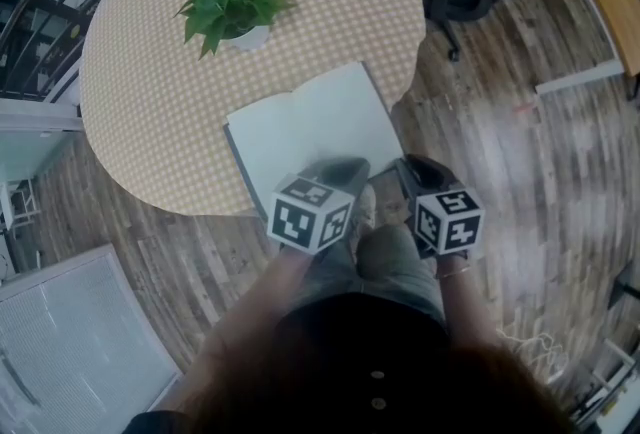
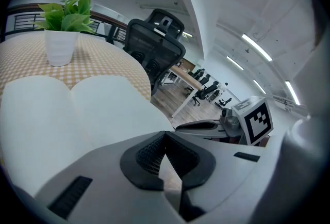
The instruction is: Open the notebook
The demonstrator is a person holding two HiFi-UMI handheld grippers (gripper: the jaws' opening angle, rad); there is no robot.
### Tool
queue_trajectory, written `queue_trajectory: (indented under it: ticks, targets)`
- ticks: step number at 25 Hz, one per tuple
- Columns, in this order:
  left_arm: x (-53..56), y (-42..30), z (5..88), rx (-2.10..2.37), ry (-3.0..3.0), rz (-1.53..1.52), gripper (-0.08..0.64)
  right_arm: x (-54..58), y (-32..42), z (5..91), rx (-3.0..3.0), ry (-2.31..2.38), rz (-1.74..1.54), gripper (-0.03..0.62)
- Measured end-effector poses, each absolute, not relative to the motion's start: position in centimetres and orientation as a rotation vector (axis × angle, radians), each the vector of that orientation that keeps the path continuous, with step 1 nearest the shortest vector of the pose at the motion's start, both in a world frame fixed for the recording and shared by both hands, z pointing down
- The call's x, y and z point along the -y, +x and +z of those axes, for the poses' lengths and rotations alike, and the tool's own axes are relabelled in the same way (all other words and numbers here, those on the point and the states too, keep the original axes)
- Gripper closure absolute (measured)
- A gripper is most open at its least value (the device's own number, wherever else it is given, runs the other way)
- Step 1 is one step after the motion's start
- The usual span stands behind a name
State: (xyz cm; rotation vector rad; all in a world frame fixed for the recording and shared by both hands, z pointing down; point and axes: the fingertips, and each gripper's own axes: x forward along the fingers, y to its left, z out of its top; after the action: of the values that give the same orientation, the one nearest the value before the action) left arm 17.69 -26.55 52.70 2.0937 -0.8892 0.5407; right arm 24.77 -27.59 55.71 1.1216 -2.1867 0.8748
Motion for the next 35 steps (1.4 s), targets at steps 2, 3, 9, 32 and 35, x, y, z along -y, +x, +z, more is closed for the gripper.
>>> queue_trajectory:
  ticks: [2,3,9,32,35]
  targets:
    - [26.6,17.6,52.7,0.893,2.092,0.538,0.549,27.6,24.8,55.9,2.179,1.117,0.868,0.525]
    - [26.6,17.6,52.7,0.895,2.091,0.537,0.549,27.6,24.9,55.9,2.176,1.115,0.865,0.519]
    - [26.8,17.3,52.4,0.912,2.088,0.525,0.549,27.7,24.9,55.7,2.178,1.1,0.849,0.48]
    - [29.4,15.9,48.7,1.029,2.116,0.412,0.549,31.6,24.6,48.5,2.322,1.101,0.683,0.48]
    - [29.8,15.5,47.9,1.066,2.116,0.386,0.549,32.4,24.0,47.4,2.354,1.071,0.649,0.48]
